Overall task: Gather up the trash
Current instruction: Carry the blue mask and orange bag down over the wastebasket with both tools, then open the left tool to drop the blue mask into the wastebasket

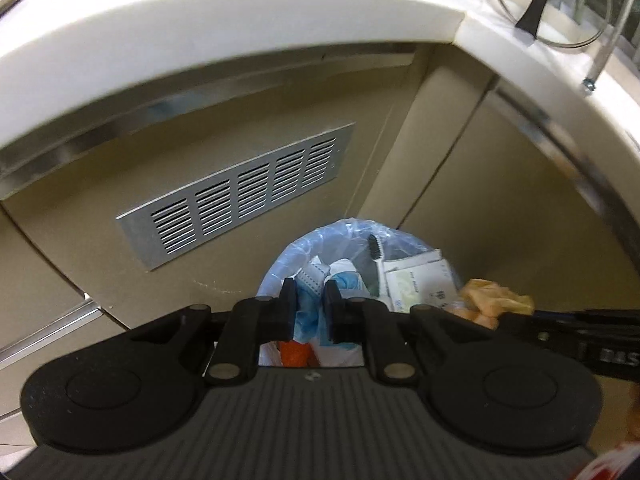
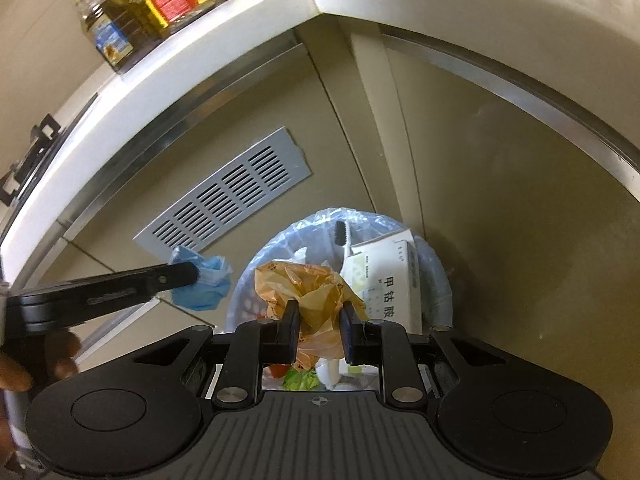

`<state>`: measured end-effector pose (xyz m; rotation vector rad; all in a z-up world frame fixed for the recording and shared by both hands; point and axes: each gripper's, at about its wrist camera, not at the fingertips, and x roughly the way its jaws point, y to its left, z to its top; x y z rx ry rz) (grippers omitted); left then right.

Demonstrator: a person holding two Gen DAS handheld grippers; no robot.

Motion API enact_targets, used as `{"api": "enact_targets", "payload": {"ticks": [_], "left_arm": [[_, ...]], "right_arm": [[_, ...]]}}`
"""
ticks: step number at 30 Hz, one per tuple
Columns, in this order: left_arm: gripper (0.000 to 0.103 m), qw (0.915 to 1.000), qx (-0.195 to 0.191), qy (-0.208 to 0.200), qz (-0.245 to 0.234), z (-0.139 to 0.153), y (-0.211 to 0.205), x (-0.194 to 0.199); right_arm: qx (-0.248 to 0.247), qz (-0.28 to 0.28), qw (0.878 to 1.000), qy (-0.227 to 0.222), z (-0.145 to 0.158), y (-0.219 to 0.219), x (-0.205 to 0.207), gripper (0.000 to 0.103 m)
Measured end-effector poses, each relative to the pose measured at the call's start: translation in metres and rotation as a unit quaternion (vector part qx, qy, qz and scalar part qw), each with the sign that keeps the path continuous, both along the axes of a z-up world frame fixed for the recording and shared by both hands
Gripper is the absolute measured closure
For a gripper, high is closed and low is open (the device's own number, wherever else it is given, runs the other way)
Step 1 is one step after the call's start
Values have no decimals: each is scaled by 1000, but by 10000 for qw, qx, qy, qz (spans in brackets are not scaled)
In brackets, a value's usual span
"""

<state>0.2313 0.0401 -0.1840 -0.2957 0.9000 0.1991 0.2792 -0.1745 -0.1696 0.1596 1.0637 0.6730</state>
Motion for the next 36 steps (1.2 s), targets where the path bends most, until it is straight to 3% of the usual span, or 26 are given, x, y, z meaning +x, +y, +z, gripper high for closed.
{"api": "enact_targets", "payload": {"ticks": [11, 22, 26, 28, 36], "left_arm": [[90, 9996, 15, 279, 14, -39, 0, 32], [60, 9992, -118, 386, 52, -51, 2, 37], [57, 9992, -212, 349, 54, -48, 3, 32], [47, 9989, -312, 335, 23, -48, 3, 29], [45, 9996, -200, 213, -43, -37, -3, 13]], "right_arm": [[86, -32, 9999, -79, -18, 9, 26, 82], [62, 94, 9999, 45, -28, 17, 39, 82], [37, 167, 9997, 157, -31, 20, 40, 82], [40, 228, 9996, 150, -31, 22, 41, 82], [36, 363, 9992, 160, -33, 28, 40, 82]]}}
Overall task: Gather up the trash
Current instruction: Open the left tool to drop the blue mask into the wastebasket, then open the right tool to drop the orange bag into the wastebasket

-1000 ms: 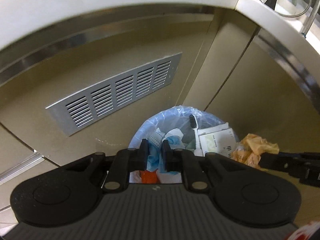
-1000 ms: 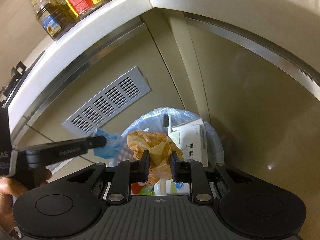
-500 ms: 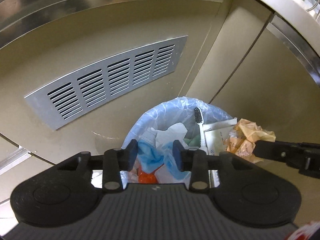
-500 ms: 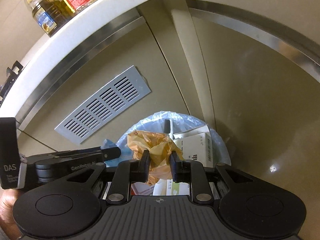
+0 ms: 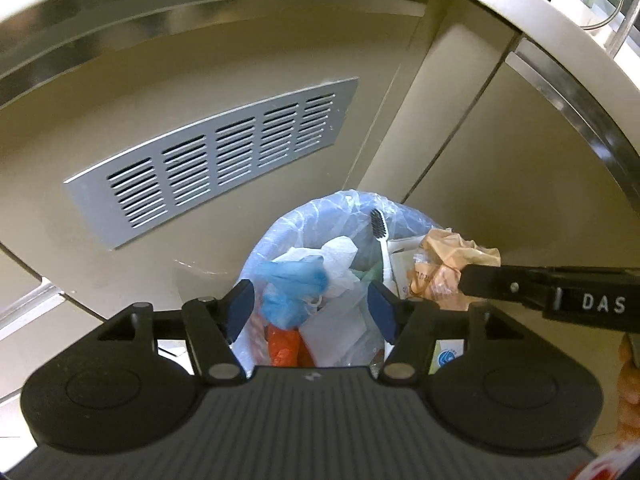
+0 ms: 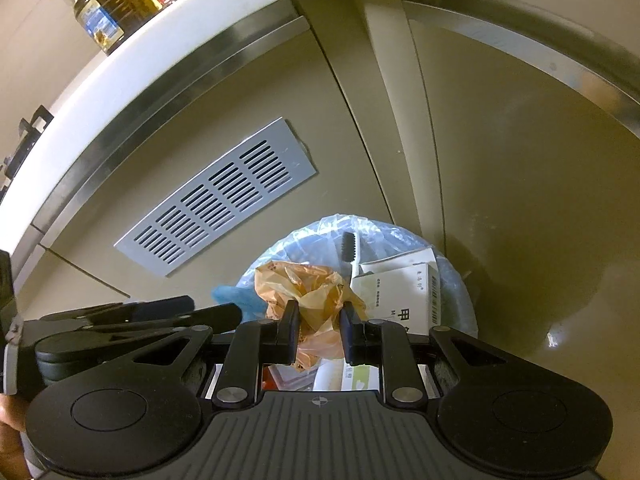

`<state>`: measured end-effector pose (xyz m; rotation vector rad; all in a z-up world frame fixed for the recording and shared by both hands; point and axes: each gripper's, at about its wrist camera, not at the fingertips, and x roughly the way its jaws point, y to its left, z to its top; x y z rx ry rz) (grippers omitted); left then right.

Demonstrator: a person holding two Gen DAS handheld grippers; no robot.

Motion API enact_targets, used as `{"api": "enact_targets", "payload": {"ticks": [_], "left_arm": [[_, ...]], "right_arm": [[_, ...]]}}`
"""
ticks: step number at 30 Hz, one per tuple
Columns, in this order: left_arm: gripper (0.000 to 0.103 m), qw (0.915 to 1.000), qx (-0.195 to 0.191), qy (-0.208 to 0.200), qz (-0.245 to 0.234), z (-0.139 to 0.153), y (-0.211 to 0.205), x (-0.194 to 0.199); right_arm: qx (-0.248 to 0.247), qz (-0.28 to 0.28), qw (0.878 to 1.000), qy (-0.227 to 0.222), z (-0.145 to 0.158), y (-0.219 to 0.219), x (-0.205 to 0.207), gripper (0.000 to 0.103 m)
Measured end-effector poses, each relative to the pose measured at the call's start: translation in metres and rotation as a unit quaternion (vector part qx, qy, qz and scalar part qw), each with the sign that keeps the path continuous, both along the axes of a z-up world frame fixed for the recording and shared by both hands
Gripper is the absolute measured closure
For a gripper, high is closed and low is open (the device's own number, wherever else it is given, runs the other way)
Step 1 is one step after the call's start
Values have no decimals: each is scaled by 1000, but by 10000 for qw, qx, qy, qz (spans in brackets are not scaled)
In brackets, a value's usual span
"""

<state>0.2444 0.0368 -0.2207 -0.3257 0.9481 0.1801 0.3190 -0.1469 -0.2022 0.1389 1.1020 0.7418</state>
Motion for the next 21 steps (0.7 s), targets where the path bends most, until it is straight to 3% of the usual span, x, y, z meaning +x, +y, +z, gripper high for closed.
{"api": "enact_targets", "payload": {"ticks": [7, 14, 21], "left_arm": [[55, 9983, 42, -8, 574, 5, 19, -12], [55, 9953, 153, 70, 958, 5, 37, -23], [55, 9895, 152, 314, 1401, -7, 56, -33]], "right_arm": [[22, 185, 9998, -112, -1, 11, 2, 82], [-104, 510, 9981, -314, -9, 43, 8, 82], [-424, 1001, 9933, -399, -37, 77, 19, 82]]}}
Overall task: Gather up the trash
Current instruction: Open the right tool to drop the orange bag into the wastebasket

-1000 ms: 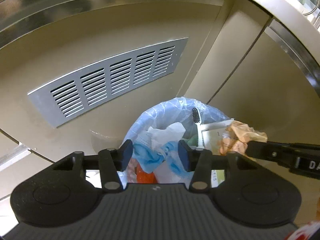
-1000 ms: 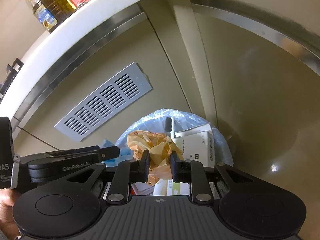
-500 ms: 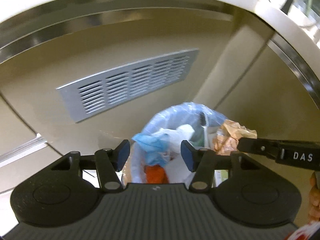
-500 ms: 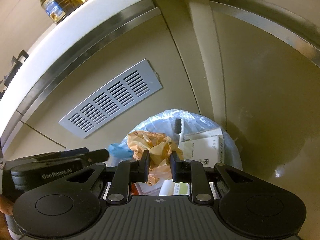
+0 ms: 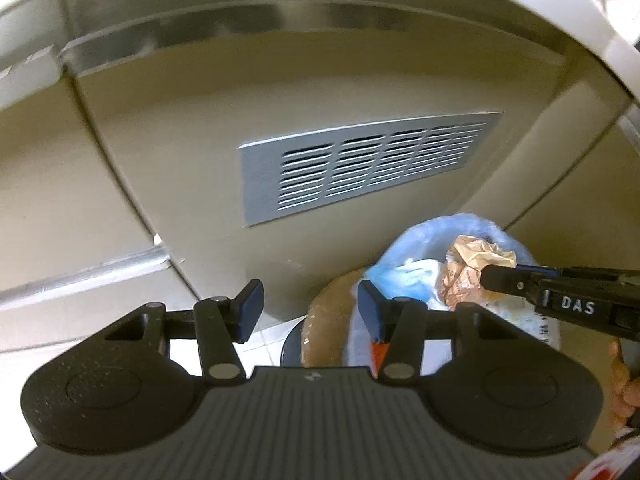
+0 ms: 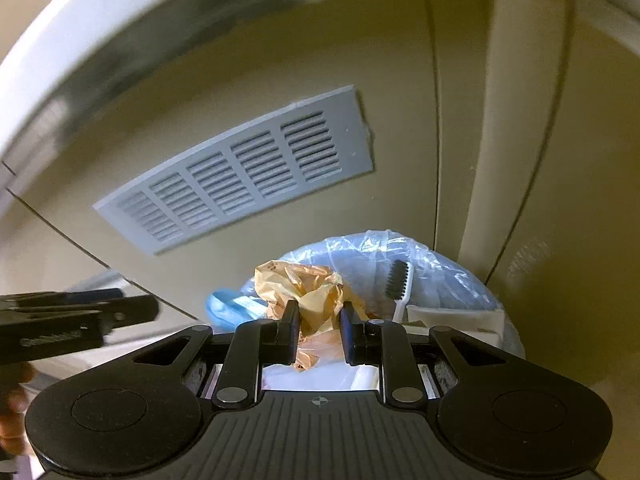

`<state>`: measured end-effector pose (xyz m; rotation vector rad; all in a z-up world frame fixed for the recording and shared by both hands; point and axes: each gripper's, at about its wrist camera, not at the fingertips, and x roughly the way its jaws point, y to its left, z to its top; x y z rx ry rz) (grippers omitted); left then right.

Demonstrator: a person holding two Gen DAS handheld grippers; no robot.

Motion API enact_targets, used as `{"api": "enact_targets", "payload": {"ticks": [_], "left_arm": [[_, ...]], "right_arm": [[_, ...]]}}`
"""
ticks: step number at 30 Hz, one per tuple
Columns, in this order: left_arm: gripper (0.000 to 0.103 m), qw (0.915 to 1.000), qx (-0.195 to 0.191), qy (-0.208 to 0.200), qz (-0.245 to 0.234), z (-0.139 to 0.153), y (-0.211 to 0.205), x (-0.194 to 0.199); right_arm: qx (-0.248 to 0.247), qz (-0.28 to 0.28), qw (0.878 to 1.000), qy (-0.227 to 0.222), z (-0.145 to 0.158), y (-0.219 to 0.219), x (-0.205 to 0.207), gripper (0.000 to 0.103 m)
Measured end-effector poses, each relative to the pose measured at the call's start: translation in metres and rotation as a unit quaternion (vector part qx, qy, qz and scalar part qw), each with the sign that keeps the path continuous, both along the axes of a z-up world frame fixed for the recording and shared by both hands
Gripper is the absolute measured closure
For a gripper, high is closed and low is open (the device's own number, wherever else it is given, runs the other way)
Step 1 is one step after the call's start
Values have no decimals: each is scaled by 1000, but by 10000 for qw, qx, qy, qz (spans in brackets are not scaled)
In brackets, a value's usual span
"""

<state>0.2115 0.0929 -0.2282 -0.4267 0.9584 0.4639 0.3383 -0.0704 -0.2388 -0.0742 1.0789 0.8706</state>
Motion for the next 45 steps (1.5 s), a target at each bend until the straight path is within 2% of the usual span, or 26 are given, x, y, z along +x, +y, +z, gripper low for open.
{"api": "enact_targets", "payload": {"ticks": [13, 18, 20, 21, 22, 29, 32, 35, 39, 45], "left_arm": [[55, 9994, -48, 108, 318, -8, 4, -5], [55, 9988, -68, 170, 451, -11, 7, -4], [55, 9987, -74, 189, 473, -13, 6, -2], [55, 9987, -74, 194, 475, -13, 6, -1], [55, 9986, -64, 200, 476, -13, 5, 0], [55, 9989, -8, 207, 432, -5, -5, 1], [55, 9990, 16, 194, 411, 3, -12, 1], [55, 9992, 51, 166, 356, 15, -22, -2], [54, 9995, 101, 121, 270, 36, -37, -7], [53, 9993, 311, 43, 180, 71, -64, -19]], "right_arm": [[-929, 567, 9939, -204, -40, 44, 7, 82], [-886, 526, 9944, -246, -44, 40, 5, 81], [-784, 497, 9954, -220, -42, 37, 4, 70], [-732, 456, 9959, -266, -39, 34, 4, 54], [-692, 429, 9962, -318, -34, 30, 5, 42], [-345, 347, 9983, -319, -7, 8, 4, 40], [-228, 263, 9989, -317, 8, -3, -2, 32], [-65, 183, 9994, -279, 27, -17, -10, 27], [6, 20, 9999, -159, 49, -37, -23, 15], [-132, 208, 9994, -233, 75, -51, -51, 14]]}}
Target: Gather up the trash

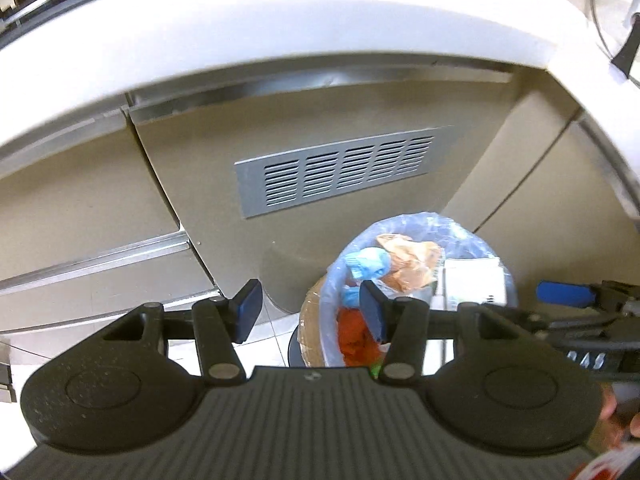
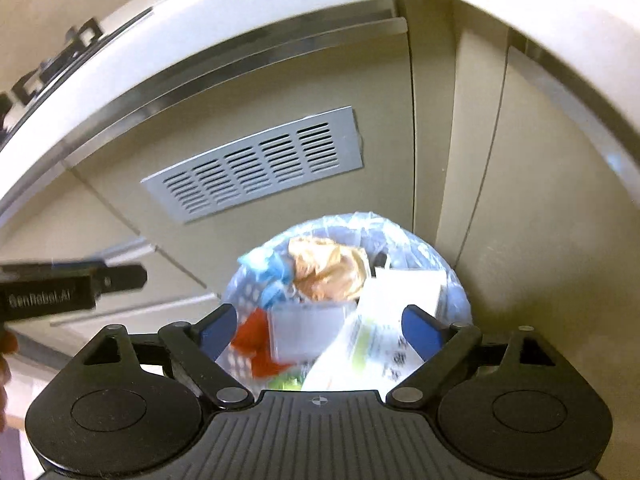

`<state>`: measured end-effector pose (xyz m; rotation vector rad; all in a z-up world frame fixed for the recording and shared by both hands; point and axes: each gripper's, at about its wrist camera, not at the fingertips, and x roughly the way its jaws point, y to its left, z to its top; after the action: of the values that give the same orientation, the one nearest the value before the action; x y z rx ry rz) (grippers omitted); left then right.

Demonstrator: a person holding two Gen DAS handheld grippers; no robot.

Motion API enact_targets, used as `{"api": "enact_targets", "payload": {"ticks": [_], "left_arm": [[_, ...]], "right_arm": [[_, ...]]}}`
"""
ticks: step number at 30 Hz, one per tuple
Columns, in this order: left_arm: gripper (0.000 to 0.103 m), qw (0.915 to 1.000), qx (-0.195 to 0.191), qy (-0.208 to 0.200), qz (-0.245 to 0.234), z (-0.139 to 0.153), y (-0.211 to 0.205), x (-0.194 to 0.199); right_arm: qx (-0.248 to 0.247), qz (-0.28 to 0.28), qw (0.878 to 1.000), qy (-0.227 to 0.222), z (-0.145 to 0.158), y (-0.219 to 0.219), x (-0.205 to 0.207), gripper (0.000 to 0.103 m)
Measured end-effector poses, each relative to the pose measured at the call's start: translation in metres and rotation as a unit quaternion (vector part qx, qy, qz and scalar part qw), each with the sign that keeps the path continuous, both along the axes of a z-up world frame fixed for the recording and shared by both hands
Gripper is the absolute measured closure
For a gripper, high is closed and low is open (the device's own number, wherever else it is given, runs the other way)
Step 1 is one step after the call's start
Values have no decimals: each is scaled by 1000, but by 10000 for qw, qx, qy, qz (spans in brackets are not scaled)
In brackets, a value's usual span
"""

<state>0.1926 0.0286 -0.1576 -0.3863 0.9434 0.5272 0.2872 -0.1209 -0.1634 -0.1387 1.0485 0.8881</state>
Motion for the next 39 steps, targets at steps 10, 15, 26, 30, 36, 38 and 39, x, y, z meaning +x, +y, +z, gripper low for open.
{"api": "enact_targets", "payload": {"ticks": [10, 15, 26, 30, 36, 38, 39], "left_arm": [[44, 9996, 127, -187, -183, 61, -33, -24], [42, 9983, 155, -343, -436, 89, -39, -36], [36, 9911, 137, -577, -1188, 128, -33, -89], [36, 9872, 141, -627, -1461, 134, -31, -115], [36, 9813, 157, -738, -1770, 140, -26, -154], [36, 9793, 170, -780, -1858, 142, -24, -168], [36, 9787, 183, -792, -1887, 143, -23, -174]], "right_arm": [[245, -30, 9997, 95, 41, -44, -23, 14], [241, -328, 9991, 139, 66, -63, -29, 14], [467, -1271, 9908, -47, 113, -85, -84, 14], [478, -1496, 9875, -138, 122, -83, -116, 14], [500, -1808, 9821, -155, 131, -80, -159, 14], [501, -1899, 9804, -169, 135, -79, -173, 14], [500, -1945, 9795, -170, 137, -78, -181, 14]]}}
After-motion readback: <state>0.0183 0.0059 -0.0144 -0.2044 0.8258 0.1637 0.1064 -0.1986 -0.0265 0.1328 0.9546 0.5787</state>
